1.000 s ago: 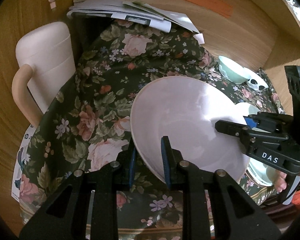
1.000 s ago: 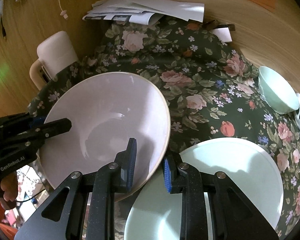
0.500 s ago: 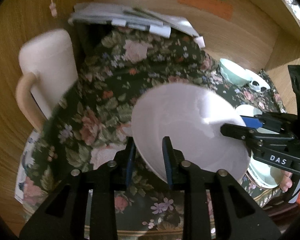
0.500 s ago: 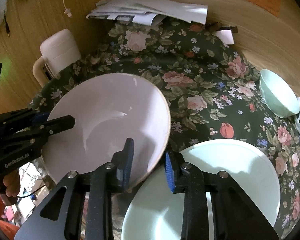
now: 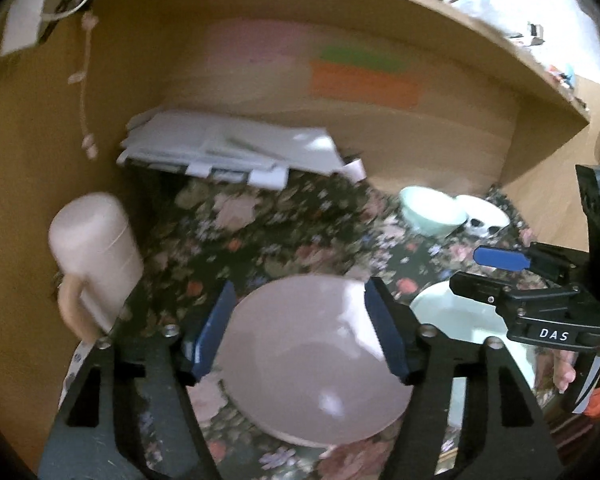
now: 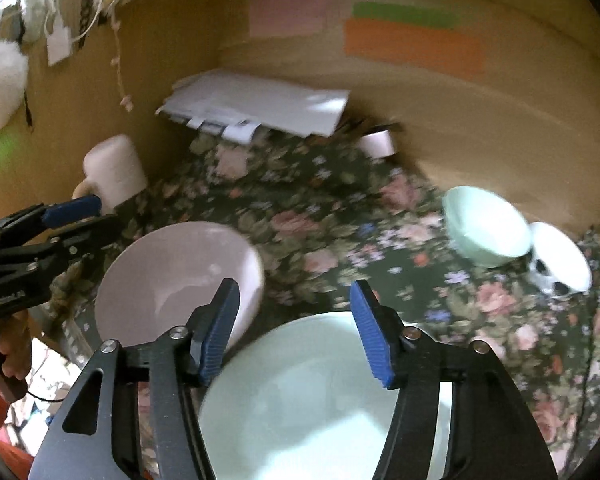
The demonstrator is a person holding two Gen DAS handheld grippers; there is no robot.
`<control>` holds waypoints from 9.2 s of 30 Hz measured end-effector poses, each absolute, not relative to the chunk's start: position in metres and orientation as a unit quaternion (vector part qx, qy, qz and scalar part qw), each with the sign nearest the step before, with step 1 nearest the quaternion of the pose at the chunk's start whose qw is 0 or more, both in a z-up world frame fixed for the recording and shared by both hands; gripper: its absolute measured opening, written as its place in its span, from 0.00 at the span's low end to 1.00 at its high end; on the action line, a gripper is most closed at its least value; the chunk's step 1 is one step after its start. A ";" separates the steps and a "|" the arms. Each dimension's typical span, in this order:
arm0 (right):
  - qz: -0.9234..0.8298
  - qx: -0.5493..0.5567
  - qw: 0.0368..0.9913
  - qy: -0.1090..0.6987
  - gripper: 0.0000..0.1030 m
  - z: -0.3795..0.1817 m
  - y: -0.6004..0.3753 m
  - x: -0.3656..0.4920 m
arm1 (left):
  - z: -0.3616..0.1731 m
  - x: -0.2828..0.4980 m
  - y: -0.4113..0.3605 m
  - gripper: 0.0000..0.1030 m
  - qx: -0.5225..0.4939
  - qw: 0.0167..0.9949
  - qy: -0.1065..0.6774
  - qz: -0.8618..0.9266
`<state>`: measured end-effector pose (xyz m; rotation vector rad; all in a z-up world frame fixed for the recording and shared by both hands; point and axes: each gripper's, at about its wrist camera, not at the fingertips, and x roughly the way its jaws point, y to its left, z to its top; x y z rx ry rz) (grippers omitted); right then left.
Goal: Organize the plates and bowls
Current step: 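Reach the left gripper to the mint green bowl and grasp its rim, then lift the mint green bowl with the left gripper and carry it over the pink bowl, then lower the mint bowl into the pink bowl and open the left gripper, then reach the left gripper to the white black-dotted bowl and grasp its rim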
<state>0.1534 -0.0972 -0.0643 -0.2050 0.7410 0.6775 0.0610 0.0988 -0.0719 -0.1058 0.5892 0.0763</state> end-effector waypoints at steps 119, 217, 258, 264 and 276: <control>0.277 -0.014 0.871 0.405 0.20 -0.066 -0.183 0.254 | -0.099 0.234 0.004 0.22 -0.037 0.894 0.439 -0.080; 0.317 -0.067 0.860 0.393 0.46 -0.082 -0.118 0.180 | -0.098 0.086 0.119 0.57 -0.059 0.923 0.375 0.071; 0.018 0.064 0.887 0.456 0.47 -0.145 -0.337 0.375 | -0.103 0.274 0.007 0.83 -0.008 0.907 0.417 -0.056; 0.017 0.052 0.884 0.463 0.26 -0.151 -0.335 0.380 | -0.107 0.285 0.002 0.83 -0.006 0.903 0.426 -0.057; 0.136 0.020 0.868 0.477 0.22 -0.141 -0.284 0.340 | -0.122 0.320 -0.025 0.83 -0.023 0.881 0.469 -0.059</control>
